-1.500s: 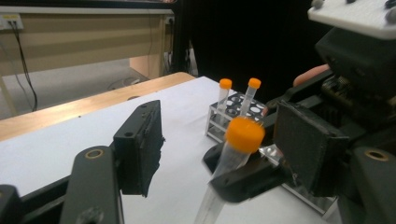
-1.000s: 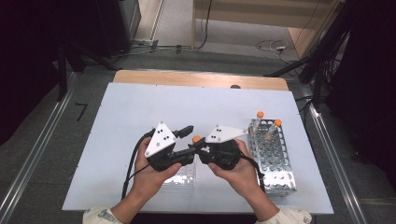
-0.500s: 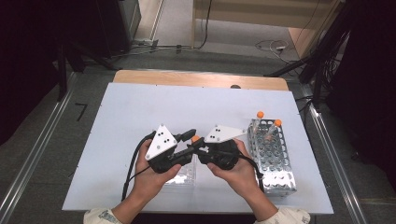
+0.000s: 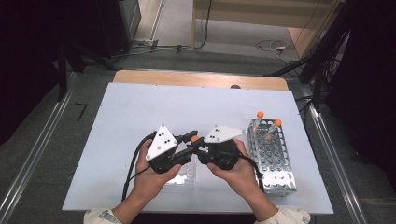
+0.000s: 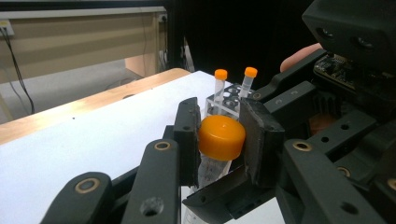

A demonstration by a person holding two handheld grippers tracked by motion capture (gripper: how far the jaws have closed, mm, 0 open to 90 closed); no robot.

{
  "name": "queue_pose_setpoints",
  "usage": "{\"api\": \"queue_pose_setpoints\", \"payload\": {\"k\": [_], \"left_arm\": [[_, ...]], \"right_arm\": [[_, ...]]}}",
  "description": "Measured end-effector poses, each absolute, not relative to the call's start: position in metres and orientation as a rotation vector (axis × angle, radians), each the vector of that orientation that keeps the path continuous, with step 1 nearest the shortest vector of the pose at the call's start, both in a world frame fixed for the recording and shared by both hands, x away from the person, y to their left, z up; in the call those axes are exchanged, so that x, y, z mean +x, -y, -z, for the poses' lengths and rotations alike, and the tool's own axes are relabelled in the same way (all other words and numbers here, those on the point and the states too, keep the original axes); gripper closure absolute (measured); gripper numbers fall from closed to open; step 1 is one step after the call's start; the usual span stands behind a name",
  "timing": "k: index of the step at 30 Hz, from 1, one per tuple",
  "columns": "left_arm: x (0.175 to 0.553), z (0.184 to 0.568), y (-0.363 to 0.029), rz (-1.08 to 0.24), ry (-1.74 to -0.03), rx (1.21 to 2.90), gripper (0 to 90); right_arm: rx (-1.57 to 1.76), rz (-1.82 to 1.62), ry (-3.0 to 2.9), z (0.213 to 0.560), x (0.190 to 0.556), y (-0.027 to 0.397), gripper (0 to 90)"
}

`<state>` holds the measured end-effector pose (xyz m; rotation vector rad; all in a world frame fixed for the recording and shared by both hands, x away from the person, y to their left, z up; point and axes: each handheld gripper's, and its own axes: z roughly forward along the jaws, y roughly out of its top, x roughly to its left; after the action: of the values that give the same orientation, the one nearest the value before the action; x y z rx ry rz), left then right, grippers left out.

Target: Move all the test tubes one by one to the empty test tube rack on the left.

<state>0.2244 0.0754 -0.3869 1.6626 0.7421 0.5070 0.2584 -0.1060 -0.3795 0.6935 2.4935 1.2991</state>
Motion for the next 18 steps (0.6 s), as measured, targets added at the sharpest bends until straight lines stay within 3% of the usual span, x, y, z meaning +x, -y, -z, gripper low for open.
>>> {"api": "queue_pose_setpoints", "payload": {"k": [3,12,18], "left_arm": [[0.224,0.386,-0.076,-0.509,-0.746,1.659,70.8],[0.220,0.381,-0.097,-0.533,-0.768,1.622,71.1],[0.216,0.384,-0.119,-0.561,-0.813,1.608,71.1]], "right_arm": [[0.691,-1.300,-2.493,0.380,0.258,0.106,70.9],[0.768,-1.338,-2.453,0.385,0.261,0.112,29.5],[0.862,-1.354,-2.402,0.390,0.267,0.132,25.5]]}}
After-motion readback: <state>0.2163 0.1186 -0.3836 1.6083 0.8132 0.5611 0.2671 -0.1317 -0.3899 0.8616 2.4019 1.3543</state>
